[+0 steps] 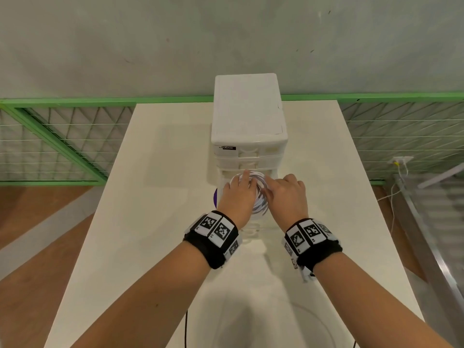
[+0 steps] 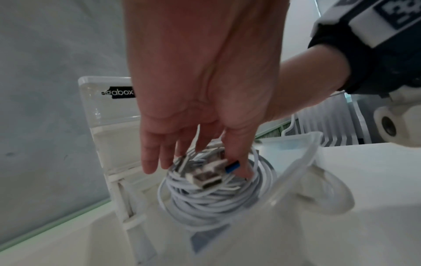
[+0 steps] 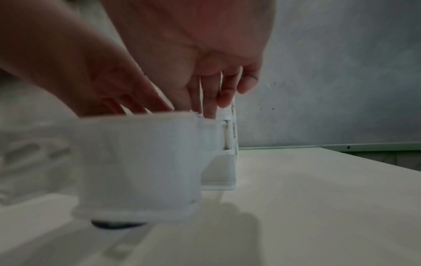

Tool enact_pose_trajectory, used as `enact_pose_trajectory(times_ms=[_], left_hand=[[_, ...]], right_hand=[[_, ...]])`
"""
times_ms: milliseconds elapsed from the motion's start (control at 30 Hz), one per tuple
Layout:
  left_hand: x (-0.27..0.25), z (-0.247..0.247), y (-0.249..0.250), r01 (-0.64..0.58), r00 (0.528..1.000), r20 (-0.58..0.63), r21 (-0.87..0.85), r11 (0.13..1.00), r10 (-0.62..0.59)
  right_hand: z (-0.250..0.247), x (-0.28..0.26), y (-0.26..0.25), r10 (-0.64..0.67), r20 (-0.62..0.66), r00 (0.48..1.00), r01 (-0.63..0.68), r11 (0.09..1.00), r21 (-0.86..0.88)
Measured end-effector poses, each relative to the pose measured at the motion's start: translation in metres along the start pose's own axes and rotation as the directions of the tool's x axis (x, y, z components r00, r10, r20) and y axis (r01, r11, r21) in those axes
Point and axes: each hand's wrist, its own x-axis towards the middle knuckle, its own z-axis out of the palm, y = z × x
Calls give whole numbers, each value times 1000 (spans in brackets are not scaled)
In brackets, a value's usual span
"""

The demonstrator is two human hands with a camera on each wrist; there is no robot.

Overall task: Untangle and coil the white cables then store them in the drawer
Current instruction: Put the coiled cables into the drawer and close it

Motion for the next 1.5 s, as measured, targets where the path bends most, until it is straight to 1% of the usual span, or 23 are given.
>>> enact_pose_trajectory(times_ms=[100, 167, 233, 300, 333, 367, 400, 433, 467, 533, 567, 600, 633, 667, 700, 767, 800, 867, 933, 1100, 1233, 1367, 1500], left_hand=[[1, 5, -5, -33, 999, 40, -44, 998, 35], [2, 8, -11, -60, 996, 51, -196, 979, 71], [1, 7, -20, -66, 996, 22, -414, 908, 83], [-3, -1, -25, -79, 996, -18, -600, 796, 86], [-7, -9, -27, -74, 997, -39, -649, 757, 65], [-10, -18, -28, -61, 997, -81, -670, 739, 9], [-12, -27, -30, -36, 984, -150, -684, 729, -92], [-14, -36, -33, -15, 950, -230, -709, 705, -211], [-16, -46, -37, -8, 896, -306, -735, 678, -321], [-15, -63, -45, -9, 771, -420, -759, 651, -479], [-12, -70, -50, -6, 720, -437, -781, 625, -539], [-8, -76, -55, -1, 687, -420, -816, 578, -593], [-2, -80, -60, 14, 679, -370, -857, 514, -634], [6, -82, -64, 47, 703, -288, -893, 447, -650], [12, -84, -67, 96, 751, -194, -914, 394, -631], [24, -84, -68, 185, 847, -29, -920, 345, -530], [27, -84, -68, 198, 879, 15, -920, 337, -477], [32, -83, -69, 186, 913, 52, -935, 301, -404], [33, -85, -70, 192, 923, 77, -941, 277, -378], [31, -89, -76, 200, 944, 79, -908, 367, -320], [30, -91, -78, 195, 951, 74, -896, 398, -299], [32, -90, -80, 184, 951, 58, -895, 406, -303], [33, -89, -81, 188, 953, 60, -887, 423, -298]], right_hand=[[3, -1, 3, -78, 14, 997, 78, 997, -7], [9, -2, 9, -220, 20, 975, 219, 975, 42], [13, -6, 15, -335, 67, 940, 332, 942, 52], [12, -13, 21, -341, 190, 921, 342, 939, 29], [11, -16, 25, -337, 272, 901, 346, 938, 17], [11, -18, 29, -346, 319, 882, 362, 932, 7], [10, -20, 33, -352, 360, 864, 379, 925, -7], [10, -21, 36, -364, 378, 851, 403, 915, -27], [9, -21, 39, -373, 380, 847, 421, 905, -50], [6, -23, 42, -386, 400, 831, 444, 894, -61], [6, -23, 43, -387, 418, 822, 448, 892, -56], [6, -23, 44, -387, 437, 812, 452, 890, -52], [7, -22, 44, -387, 450, 805, 462, 884, -66], [7, -21, 44, -384, 466, 797, 479, 872, -103], [7, -21, 43, -369, 483, 794, 489, 860, -148], [10, -21, 41, -360, 485, 797, 499, 845, -193], [12, -20, 40, -368, 480, 796, 507, 839, -198], [14, -19, 38, -377, 470, 798, 518, 828, -217], [13, -17, 35, -369, 471, 801, 521, 818, -245], [6, -10, 35, -389, 484, 784, 555, 789, -265], [1, 6, 33, -340, 530, 777, 549, 777, -307], [4, 13, 29, -313, 522, 793, 526, 785, -329], [17, 8, 25, -316, 383, 868, 450, 828, -336]])
